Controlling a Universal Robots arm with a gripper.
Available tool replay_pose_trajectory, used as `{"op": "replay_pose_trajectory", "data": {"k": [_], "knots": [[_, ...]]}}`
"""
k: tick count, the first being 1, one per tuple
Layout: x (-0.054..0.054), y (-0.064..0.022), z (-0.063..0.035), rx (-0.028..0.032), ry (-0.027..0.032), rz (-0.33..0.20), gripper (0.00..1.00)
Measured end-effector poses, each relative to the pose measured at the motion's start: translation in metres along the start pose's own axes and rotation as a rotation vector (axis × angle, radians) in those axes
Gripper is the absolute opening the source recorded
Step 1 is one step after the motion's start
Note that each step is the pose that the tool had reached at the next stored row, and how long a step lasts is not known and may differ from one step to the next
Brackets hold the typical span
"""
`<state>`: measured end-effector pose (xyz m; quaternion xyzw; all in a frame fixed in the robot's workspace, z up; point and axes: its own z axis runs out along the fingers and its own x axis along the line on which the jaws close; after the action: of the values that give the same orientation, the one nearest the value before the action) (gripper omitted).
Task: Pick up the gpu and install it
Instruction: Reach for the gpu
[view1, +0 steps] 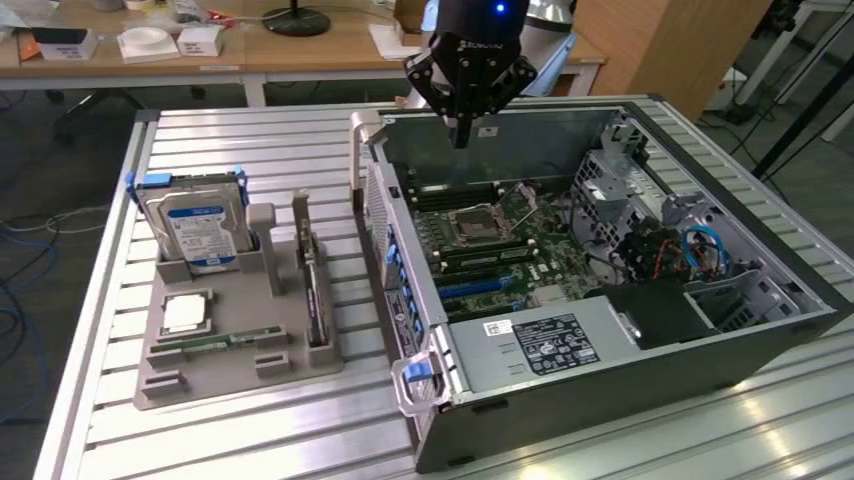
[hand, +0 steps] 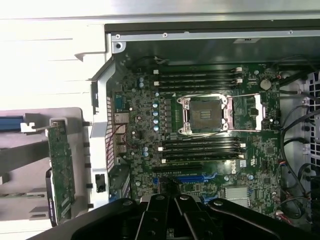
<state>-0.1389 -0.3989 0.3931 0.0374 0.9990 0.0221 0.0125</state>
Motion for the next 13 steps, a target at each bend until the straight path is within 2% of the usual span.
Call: {"op": "replay_pose_trajectory", "data": {"k": [13], "knots": [[0.013,-0.0009,-0.0001,0.0,0.0,0.0,0.11]]}}
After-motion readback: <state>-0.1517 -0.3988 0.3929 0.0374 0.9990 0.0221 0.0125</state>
